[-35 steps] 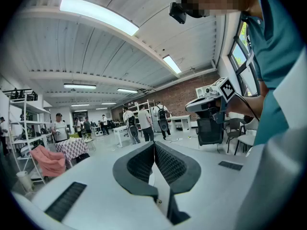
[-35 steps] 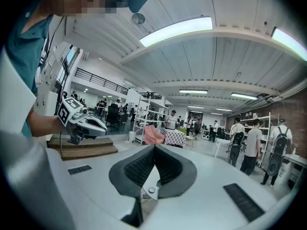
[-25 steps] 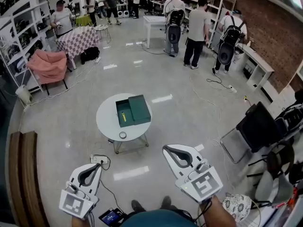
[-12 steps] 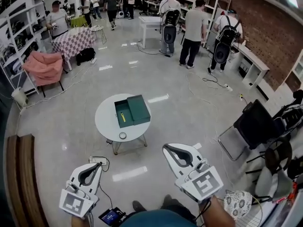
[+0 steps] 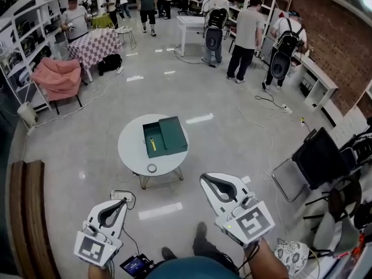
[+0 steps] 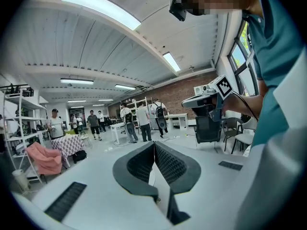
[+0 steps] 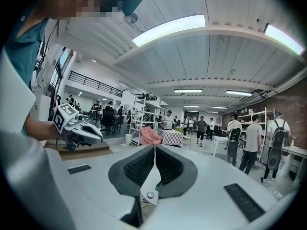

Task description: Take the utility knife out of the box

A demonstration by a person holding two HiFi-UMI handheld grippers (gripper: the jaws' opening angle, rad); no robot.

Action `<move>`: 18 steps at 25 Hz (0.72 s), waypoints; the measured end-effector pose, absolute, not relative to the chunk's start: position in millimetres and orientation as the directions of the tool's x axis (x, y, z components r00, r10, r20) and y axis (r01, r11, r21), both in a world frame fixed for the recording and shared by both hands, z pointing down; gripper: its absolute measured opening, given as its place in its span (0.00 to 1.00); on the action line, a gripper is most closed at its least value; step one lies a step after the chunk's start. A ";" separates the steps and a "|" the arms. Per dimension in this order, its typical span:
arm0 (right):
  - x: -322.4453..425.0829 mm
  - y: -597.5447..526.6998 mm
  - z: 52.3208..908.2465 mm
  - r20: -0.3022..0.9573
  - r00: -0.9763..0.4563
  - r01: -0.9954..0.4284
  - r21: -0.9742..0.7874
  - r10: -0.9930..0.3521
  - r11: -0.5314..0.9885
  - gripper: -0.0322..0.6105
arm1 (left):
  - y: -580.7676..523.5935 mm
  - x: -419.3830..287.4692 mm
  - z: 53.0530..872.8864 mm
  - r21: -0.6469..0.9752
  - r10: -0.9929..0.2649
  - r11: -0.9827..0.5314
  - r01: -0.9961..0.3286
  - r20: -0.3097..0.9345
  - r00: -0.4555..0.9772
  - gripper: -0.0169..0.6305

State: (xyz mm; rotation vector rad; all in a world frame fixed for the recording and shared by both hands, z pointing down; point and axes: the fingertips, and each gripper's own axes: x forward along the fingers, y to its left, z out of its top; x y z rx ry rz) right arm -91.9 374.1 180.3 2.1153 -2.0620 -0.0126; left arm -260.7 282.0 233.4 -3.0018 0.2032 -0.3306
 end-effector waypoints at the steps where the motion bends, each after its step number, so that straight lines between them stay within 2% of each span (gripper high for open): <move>1: -81.8 371.1 180.7 0.145 0.032 -0.991 0.131 -0.989 -0.013 0.11 | 280.9 -253.1 232.8 -0.128 -0.157 -0.983 -0.132 0.213 0.964 0.05; 10: 23.4 343.2 177.5 0.125 -0.062 -0.991 0.111 -0.990 0.076 0.11 | 273.0 -159.2 226.6 -0.144 -0.253 -0.964 -0.224 0.224 0.941 0.06; 18: 74.8 306.4 185.5 0.149 -0.132 -0.984 0.097 -0.980 0.147 0.11 | 250.9 -109.4 235.2 -0.146 -0.315 -0.947 -0.287 0.233 0.920 0.06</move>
